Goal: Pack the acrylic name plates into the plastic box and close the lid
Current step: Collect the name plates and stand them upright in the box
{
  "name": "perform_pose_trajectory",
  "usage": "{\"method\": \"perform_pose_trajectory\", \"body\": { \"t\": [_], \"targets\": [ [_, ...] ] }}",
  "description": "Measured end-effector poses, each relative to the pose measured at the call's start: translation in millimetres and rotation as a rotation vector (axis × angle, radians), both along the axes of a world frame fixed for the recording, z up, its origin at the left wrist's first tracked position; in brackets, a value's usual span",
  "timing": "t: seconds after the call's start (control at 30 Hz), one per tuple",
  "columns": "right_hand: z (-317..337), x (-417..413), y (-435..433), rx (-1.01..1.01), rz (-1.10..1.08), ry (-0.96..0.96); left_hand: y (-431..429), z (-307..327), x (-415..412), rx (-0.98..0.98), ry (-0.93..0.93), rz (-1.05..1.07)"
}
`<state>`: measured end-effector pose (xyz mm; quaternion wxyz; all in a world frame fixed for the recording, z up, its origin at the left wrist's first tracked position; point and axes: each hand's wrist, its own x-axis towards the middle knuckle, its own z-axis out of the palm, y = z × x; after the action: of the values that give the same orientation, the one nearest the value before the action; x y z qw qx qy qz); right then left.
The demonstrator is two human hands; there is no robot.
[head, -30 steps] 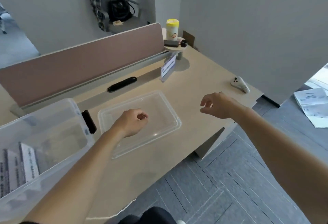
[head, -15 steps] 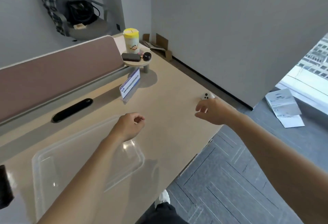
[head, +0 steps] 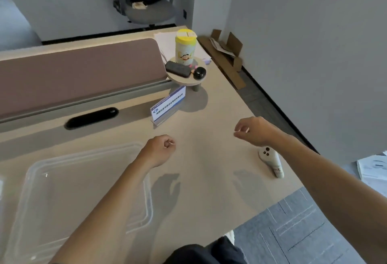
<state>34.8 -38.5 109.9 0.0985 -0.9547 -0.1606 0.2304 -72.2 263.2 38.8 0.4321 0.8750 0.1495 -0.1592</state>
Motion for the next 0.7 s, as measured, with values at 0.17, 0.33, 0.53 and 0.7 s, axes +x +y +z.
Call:
{"method": "perform_pose_trajectory", "body": {
  "t": [0.17,0.33,0.53,0.7],
  "targets": [
    [-28,71,13,0.093,0.137,0.056,-9,-3,10,0.012,0.046,0.273],
    [-54,121,42,0.322,0.076,0.017,-19,-13,28,-0.053,0.046,0.542],
    [-97,171,98,0.471,-0.113,0.214,-17,-32,73,-0.262,0.011,0.852],
    [-137,200,151,0.557,-0.234,0.370,4,-60,115,-0.743,0.026,1.211]
  ]
}}
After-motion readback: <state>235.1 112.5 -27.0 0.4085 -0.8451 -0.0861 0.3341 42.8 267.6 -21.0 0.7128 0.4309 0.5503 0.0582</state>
